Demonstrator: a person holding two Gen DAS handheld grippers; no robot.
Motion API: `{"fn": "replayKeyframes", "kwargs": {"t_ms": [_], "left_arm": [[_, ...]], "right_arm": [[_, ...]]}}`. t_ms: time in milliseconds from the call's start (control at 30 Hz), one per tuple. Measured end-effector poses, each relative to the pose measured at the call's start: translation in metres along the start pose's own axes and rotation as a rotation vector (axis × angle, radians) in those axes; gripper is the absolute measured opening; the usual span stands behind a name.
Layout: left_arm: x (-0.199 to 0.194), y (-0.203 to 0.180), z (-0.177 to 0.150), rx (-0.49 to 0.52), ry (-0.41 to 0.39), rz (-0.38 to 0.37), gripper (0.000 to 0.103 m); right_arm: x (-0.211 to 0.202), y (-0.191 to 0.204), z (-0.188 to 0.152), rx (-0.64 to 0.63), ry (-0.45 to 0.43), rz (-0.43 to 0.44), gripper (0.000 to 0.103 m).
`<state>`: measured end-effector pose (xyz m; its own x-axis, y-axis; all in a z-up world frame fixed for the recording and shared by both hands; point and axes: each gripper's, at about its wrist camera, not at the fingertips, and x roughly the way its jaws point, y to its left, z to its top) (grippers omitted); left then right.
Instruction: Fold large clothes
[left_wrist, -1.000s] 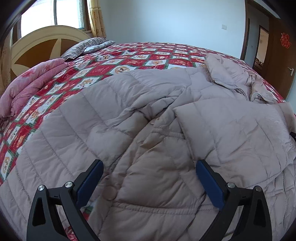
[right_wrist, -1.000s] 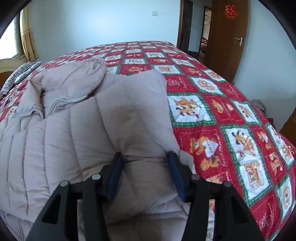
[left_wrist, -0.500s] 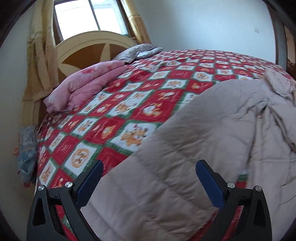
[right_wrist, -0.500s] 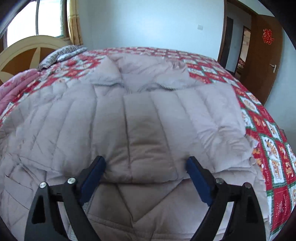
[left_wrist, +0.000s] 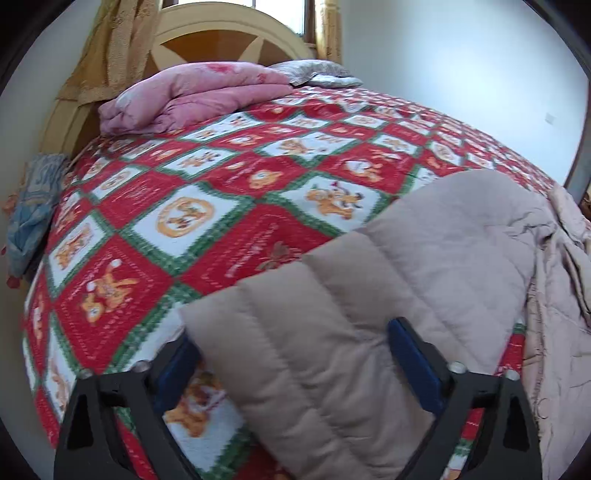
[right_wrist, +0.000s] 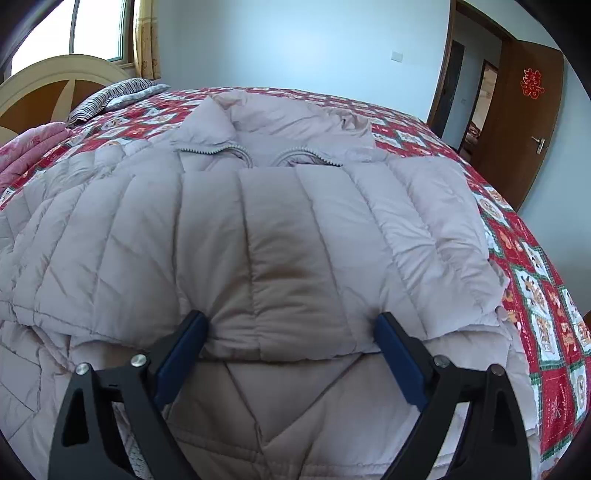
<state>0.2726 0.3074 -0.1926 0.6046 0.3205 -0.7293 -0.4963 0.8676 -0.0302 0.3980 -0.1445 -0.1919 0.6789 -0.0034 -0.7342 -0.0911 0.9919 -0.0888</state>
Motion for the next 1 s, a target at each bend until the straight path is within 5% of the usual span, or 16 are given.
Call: {"fn": "replayKeyframes", "kwargs": {"t_ms": [33, 100, 200, 367, 600, 767, 1000], "left_arm": [[-0.001, -0.005, -0.001, 0.021, -0.007, 0.003, 0.062], [-0.004, -0.011, 0.0, 0.05, -0.011, -0.029, 0.023], [-0.015, -0.012, 0.006, 0.065, -0.04, -0.041, 0.014], [-0.054, -0.009, 0.033, 0.108, -0.163, -0.02, 0.013], [-0.121, -0.024, 0.104, 0.138, -0.334, -0.023, 0.01], [-0.155, -0.083, 0.131, 0.241, -0.412, -0.098, 0.01], [-0.138, -0.195, 0.105, 0.416, -0.349, -0.213, 0.01]], "right_arm": [[0.0, 0.0, 0.0, 0.001, -0.002, -0.001, 0.095], [-0.001, -0.002, -0.001, 0.004, -0.005, 0.0, 0.095], [-0.004, -0.004, -0.001, 0.018, -0.013, 0.012, 0.095], [-0.019, -0.015, -0.005, 0.06, -0.022, 0.047, 0.095], [-0.049, -0.036, -0.013, 0.036, -0.042, -0.033, 0.095], [-0.06, -0.062, -0.016, 0.029, -0.055, -0.124, 0.095], [-0.054, -0.09, -0.037, 0.09, -0.027, -0.141, 0.095]]}}
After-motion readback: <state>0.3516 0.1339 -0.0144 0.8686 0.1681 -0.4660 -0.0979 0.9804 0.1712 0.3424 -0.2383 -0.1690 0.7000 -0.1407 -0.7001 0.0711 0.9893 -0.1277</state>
